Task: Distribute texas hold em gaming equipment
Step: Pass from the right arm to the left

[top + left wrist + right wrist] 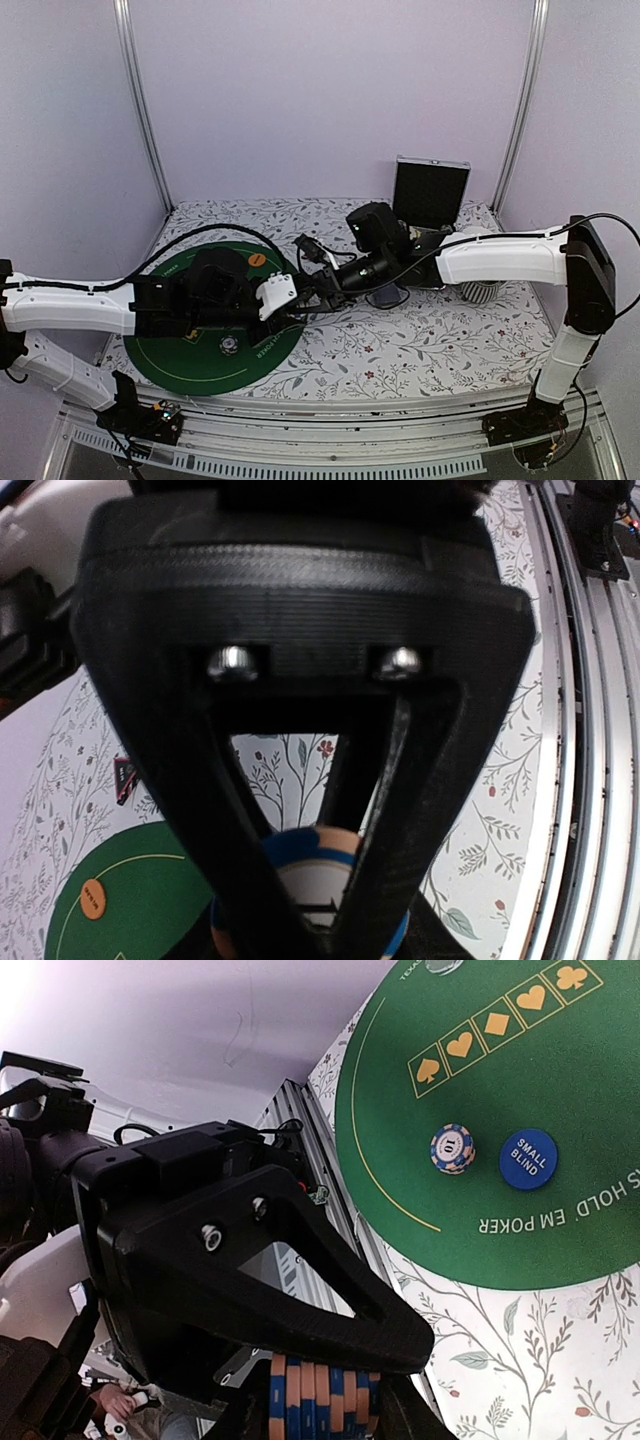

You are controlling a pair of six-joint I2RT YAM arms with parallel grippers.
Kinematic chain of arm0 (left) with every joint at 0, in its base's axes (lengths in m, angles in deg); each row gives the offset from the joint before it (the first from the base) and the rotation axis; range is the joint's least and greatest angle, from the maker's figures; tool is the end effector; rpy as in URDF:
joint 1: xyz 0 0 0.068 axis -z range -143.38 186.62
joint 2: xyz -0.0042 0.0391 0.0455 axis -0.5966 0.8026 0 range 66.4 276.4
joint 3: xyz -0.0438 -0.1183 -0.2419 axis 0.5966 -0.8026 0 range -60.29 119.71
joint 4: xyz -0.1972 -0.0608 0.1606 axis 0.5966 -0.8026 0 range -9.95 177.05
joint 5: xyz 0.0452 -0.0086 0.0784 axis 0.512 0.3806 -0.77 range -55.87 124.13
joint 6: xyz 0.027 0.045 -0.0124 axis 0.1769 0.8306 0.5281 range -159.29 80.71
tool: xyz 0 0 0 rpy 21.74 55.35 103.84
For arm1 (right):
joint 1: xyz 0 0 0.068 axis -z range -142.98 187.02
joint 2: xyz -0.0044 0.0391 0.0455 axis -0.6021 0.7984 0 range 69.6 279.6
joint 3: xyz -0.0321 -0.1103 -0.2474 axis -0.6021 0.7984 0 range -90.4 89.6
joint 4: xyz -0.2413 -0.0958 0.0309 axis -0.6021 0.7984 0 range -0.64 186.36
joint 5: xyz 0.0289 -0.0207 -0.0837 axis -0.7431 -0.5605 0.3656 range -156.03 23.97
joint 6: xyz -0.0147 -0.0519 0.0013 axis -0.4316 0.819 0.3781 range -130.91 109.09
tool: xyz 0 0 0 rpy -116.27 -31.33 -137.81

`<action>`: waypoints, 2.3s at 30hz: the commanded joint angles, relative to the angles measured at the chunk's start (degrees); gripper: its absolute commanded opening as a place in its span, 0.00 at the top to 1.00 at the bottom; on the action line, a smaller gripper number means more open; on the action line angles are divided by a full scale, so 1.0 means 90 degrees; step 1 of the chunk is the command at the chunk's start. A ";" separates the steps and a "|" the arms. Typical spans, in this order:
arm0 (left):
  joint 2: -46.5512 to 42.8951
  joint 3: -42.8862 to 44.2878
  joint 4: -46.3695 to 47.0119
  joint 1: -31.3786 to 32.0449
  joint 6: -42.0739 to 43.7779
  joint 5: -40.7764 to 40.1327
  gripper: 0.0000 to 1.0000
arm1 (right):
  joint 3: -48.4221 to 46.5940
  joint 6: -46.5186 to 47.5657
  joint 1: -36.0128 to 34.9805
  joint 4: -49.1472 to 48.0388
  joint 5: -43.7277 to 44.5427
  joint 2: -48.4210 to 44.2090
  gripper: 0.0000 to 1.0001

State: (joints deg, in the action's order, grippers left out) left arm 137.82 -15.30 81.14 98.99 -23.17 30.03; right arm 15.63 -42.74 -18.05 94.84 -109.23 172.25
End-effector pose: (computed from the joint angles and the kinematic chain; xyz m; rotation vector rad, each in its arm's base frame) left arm 0.1297 -0.2420 0.2499 1.3331 1.6993 -0.3957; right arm 0.2115 0.3455 0.2499 -0.9927 2.2865 1.5899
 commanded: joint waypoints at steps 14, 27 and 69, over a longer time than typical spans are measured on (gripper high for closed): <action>-0.0131 0.0069 0.0325 -0.0190 -0.0233 0.0355 1.00 | -0.0155 0.0159 0.0015 0.0011 -0.0141 0.0414 0.61; -0.0163 -0.0039 0.0498 -0.0201 -0.0331 0.0144 0.70 | -0.0143 0.0085 0.0112 -0.0028 -0.0320 0.0376 0.98; 0.0541 0.0430 -0.0091 -0.0464 -0.0324 0.0466 1.00 | 0.0081 -0.0051 0.0377 -0.0379 -0.0262 0.0377 0.70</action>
State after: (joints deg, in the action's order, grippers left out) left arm 142.50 -14.10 81.49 95.80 -25.42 32.39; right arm 15.25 -43.36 -15.62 93.31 -111.55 175.42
